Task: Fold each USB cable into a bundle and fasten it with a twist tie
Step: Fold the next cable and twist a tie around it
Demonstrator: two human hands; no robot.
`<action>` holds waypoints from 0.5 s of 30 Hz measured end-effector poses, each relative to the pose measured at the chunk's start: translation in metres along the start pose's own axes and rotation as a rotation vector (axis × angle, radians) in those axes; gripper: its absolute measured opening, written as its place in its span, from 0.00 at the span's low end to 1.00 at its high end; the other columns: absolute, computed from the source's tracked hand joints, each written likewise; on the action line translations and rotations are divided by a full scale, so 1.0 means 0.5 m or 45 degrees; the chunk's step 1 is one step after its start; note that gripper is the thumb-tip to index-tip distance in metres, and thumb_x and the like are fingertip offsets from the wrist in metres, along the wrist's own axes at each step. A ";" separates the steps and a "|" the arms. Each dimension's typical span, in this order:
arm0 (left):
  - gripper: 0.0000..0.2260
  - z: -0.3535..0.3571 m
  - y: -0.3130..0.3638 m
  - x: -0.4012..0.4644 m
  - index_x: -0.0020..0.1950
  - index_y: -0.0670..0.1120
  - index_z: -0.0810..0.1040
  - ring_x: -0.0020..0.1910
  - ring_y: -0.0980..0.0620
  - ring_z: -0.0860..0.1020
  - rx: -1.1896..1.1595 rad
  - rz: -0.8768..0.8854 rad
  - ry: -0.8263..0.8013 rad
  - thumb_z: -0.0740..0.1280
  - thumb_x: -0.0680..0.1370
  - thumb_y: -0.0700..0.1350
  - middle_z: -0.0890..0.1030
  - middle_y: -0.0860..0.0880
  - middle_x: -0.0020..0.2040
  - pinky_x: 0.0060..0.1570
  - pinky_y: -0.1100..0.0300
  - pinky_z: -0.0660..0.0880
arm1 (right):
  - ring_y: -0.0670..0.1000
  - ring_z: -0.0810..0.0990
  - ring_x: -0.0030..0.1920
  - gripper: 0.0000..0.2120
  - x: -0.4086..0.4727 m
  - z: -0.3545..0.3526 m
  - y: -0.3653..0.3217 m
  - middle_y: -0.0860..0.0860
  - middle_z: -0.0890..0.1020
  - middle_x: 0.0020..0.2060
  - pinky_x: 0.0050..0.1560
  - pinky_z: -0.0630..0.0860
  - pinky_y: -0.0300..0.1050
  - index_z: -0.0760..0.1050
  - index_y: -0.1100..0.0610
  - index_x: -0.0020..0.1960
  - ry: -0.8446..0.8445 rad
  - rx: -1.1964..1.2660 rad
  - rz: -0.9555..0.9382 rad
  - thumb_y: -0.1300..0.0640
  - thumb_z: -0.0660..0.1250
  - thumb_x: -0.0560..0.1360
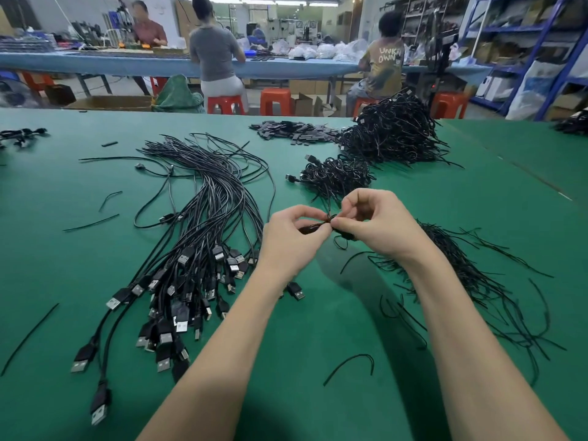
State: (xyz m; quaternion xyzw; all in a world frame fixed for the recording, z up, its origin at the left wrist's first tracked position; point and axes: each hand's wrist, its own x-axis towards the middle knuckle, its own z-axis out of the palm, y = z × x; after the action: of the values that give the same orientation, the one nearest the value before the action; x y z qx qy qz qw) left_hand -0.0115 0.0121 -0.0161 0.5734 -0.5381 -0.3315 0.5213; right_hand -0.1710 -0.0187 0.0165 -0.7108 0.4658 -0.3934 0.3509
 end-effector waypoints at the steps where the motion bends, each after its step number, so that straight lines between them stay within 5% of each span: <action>1: 0.04 0.003 0.000 -0.004 0.45 0.52 0.84 0.35 0.64 0.81 0.106 0.110 0.045 0.75 0.71 0.45 0.85 0.58 0.36 0.40 0.72 0.73 | 0.49 0.77 0.34 0.09 0.001 -0.002 0.003 0.46 0.82 0.32 0.44 0.77 0.49 0.78 0.52 0.40 -0.013 -0.010 0.041 0.64 0.75 0.73; 4: 0.06 0.004 0.004 -0.011 0.46 0.50 0.84 0.41 0.68 0.82 0.259 0.393 0.125 0.74 0.71 0.41 0.85 0.58 0.39 0.46 0.74 0.75 | 0.49 0.79 0.32 0.03 -0.002 -0.003 0.004 0.48 0.83 0.30 0.45 0.81 0.53 0.84 0.55 0.42 -0.019 0.066 0.169 0.61 0.77 0.72; 7: 0.06 0.000 0.008 -0.013 0.47 0.49 0.83 0.43 0.64 0.82 0.328 0.544 0.179 0.73 0.72 0.41 0.85 0.56 0.42 0.48 0.66 0.78 | 0.45 0.77 0.28 0.02 -0.006 -0.001 -0.004 0.49 0.83 0.30 0.39 0.79 0.41 0.87 0.55 0.41 0.012 0.234 0.187 0.59 0.79 0.71; 11: 0.06 -0.006 0.007 -0.014 0.49 0.48 0.83 0.45 0.56 0.83 0.396 0.645 0.186 0.73 0.74 0.41 0.85 0.53 0.43 0.50 0.55 0.79 | 0.43 0.78 0.30 0.05 -0.008 0.007 -0.012 0.48 0.84 0.32 0.35 0.78 0.35 0.86 0.52 0.38 0.057 0.300 0.125 0.59 0.79 0.72; 15: 0.06 -0.011 0.003 -0.012 0.50 0.48 0.83 0.46 0.56 0.82 0.360 0.676 0.200 0.72 0.75 0.41 0.84 0.53 0.43 0.50 0.55 0.79 | 0.44 0.80 0.33 0.02 -0.011 0.014 -0.010 0.52 0.85 0.34 0.36 0.78 0.36 0.87 0.55 0.41 0.115 0.380 0.109 0.59 0.80 0.71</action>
State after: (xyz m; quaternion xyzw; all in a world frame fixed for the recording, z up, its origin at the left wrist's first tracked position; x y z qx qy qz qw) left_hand -0.0080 0.0191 -0.0146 0.5034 -0.6679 -0.0603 0.5449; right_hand -0.1644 -0.0110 0.0166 -0.6119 0.4473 -0.4745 0.4476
